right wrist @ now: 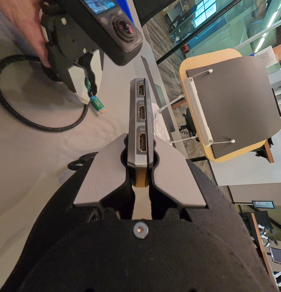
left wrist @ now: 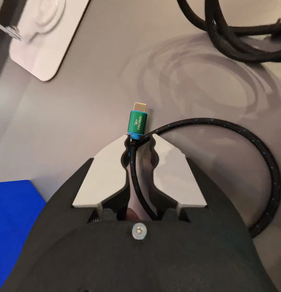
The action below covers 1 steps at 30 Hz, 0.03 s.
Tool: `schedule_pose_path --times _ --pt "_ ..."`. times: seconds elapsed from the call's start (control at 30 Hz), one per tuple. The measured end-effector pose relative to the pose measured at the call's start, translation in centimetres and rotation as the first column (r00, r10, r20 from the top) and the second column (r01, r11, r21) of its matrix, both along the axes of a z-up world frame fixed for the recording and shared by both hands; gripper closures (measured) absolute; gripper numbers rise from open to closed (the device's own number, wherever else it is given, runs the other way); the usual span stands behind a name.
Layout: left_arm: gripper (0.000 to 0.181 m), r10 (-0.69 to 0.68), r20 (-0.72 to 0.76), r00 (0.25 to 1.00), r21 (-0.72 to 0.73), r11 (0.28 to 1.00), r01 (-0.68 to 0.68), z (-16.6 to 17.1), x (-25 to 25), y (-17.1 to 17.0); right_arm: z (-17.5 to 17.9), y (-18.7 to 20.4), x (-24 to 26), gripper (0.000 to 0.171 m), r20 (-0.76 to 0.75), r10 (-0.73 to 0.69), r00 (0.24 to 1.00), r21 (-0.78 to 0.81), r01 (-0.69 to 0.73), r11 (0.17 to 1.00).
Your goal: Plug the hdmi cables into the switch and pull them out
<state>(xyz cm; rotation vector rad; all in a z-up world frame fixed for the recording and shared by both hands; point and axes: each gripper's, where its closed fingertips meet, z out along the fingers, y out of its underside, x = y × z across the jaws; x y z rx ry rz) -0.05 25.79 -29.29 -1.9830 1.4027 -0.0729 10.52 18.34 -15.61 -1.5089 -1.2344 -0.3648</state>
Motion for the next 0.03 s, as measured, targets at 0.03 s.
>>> schedule_pose_path --times 0.03 --pt "0.158 0.013 0.019 1.000 -0.034 0.999 -0.013 -0.08 0.01 0.03 0.00 0.02 0.01 0.148 -0.002 0.000 1.000 0.000 0.000 1.000"
